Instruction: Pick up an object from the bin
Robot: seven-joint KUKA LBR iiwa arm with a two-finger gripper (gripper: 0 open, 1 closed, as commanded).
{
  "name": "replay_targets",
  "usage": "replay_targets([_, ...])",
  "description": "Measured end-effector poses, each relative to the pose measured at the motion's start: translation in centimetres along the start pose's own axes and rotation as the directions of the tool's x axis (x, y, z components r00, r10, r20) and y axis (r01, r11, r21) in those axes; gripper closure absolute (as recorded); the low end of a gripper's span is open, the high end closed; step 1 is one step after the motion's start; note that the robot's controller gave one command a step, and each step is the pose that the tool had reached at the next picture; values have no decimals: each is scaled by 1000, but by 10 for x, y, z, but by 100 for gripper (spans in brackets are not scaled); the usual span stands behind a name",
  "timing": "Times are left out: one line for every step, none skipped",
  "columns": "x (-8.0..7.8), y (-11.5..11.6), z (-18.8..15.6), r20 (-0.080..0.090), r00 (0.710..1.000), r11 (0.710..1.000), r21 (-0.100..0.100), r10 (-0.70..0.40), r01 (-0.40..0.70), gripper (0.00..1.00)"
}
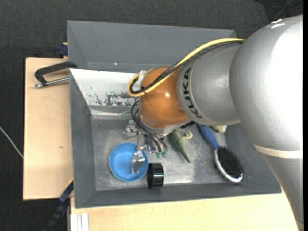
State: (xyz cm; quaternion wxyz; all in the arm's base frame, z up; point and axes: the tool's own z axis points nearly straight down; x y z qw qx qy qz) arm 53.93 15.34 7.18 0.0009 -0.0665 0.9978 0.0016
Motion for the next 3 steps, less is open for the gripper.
replay_targets([-4, 2, -4, 15, 1000, 1000, -3, -1, 1, 100])
replay_targets([-19, 46, -57, 8, 945, 945, 1, -326, 326, 100])
replay_targets([-14, 51, -165, 13, 945, 945, 3, -328, 328, 100])
